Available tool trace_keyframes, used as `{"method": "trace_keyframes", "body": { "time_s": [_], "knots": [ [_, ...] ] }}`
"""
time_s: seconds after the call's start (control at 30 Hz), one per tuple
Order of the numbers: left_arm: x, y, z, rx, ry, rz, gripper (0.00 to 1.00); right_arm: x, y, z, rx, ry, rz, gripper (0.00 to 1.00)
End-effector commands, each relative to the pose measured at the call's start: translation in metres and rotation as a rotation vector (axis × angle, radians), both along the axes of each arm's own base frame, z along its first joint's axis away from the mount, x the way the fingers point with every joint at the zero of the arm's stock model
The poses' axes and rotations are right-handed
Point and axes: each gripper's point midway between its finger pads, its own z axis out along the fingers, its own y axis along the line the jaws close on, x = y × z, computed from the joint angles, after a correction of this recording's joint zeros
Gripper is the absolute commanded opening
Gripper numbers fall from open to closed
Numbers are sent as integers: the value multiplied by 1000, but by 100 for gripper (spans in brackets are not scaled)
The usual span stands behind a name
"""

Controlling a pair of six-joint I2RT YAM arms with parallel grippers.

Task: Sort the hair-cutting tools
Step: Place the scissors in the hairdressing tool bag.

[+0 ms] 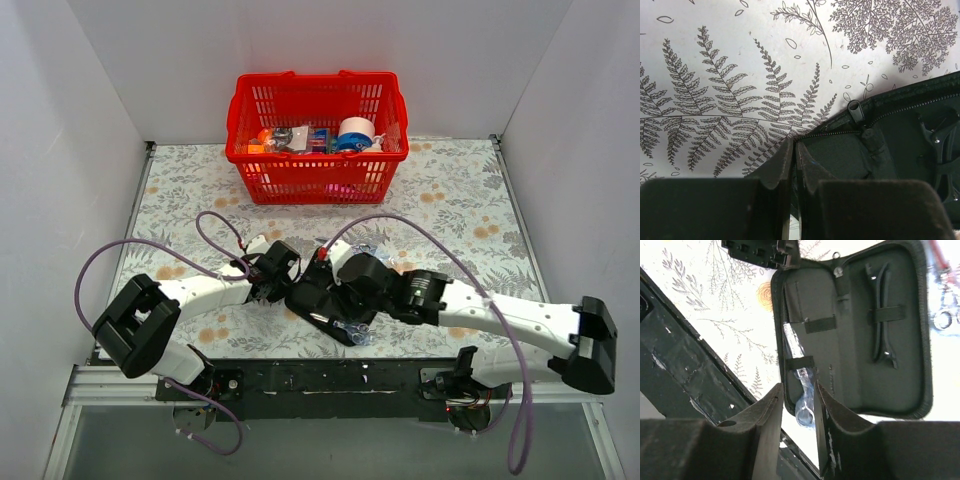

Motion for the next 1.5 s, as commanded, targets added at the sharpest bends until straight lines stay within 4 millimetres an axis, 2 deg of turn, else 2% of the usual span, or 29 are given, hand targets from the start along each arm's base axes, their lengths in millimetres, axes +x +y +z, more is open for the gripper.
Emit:
{"method": "trace_keyframes", "body": {
  "time_s": [0.0, 0.03, 0.07, 0.1, 0.13, 0.17, 0.2, 0.23, 0.27, 0.3, 0.4, 0.43, 0.47, 0.57, 0.7, 0.93, 1.13, 1.27, 1.47],
  "knots": [
    [-38, 14, -21, 93, 154, -66, 0, 15, -33, 44, 15, -196, -36, 38],
    [-38, 15, -21, 99, 152, -69, 0, 19, -38, 52, 30, -239, -50, 39],
    [-36, 15, -19, 99, 144, -65, 0, 23, -48, 69, 77, -298, -71, 39],
    [-35, 14, -18, 100, 141, -66, 0, 37, -49, 91, 159, -389, -134, 39],
    [-35, 14, -18, 98, 138, -65, 0, 42, -57, 81, 165, -442, -154, 42],
    [-34, 15, -17, 96, 135, -62, 0, 44, -67, 101, 268, -486, -198, 63],
    [-35, 15, -16, 95, 134, -62, 0, 47, -67, 118, 377, -519, -246, 75],
    [-35, 16, -16, 96, 134, -60, 0, 45, -70, 107, 377, -532, -223, 83],
    [-35, 16, -16, 94, 133, -55, 0, 41, -71, 115, 415, -538, -200, 92],
    [-36, 18, -16, 95, 134, -51, 0, 38, -73, 103, 363, -504, -171, 95],
    [-38, 19, -17, 89, 136, -40, 0, 27, -69, 78, 238, -389, -121, 94],
    [-39, 19, -18, 92, 140, -40, 0, 20, -74, 57, 150, -334, -89, 90],
    [-39, 19, -19, 91, 140, -39, 0, 14, -69, 43, 114, -279, -69, 82],
    [-39, 19, -23, 97, 151, -38, 0, -4, -69, 7, 32, -146, -24, 72],
    [-40, 17, -25, 83, 157, -35, 0, -18, -73, -22, -43, -46, 1, 70],
    [-42, 17, -25, 73, 156, -39, 0, -35, -64, -54, -126, 83, 55, 70],
    [-47, 19, -25, 55, 151, -33, 0, -45, -71, -96, -258, 203, 6, 64],
    [-49, 21, -27, 58, 155, -39, 0, -40, -72, -106, -285, 197, -35, 62],
    [-51, 22, -28, 56, 155, -43, 0, -31, -63, -114, -296, 173, -40, 62]
  ]
}}
